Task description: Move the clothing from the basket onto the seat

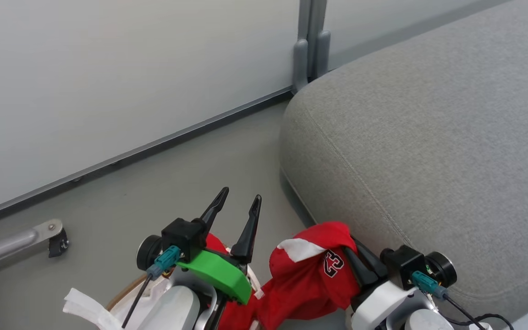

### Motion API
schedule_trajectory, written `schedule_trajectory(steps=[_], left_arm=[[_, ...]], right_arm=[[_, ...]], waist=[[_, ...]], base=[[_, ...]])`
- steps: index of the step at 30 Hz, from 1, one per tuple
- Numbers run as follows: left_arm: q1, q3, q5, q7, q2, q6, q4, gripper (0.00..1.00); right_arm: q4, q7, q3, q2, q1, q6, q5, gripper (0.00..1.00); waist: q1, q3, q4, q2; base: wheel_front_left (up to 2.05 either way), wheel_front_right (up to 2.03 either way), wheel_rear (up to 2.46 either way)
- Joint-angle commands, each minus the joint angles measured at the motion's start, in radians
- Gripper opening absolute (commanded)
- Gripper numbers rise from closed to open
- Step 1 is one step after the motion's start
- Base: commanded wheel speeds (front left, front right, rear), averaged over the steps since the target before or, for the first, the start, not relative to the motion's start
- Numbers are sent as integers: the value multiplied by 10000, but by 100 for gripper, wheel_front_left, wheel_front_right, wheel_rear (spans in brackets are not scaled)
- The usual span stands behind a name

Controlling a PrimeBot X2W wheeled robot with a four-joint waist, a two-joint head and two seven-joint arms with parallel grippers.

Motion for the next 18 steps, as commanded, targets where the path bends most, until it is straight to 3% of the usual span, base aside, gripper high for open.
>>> schedule_trajectory(steps=[1,7,18], left_arm=[[123,63,50,4,34,-28,-23,100],[-36,-250,31,4,33,-28,6,100],[-347,-982,-216,5,353,-28,29,100]], right_arm=[[-69,-24,15,-19,-105,-14,9,0],[-343,-24,-321,-130,-726,-14,-338,0],[-394,-24,-888,-2332,-4756,-14,-1016,0]], waist=[[0,290,-1026,0],[0,591,-1359,0],[0,1772,-1489,0]], base=[[0,0,0],[0,0,0],[0,0,0]])
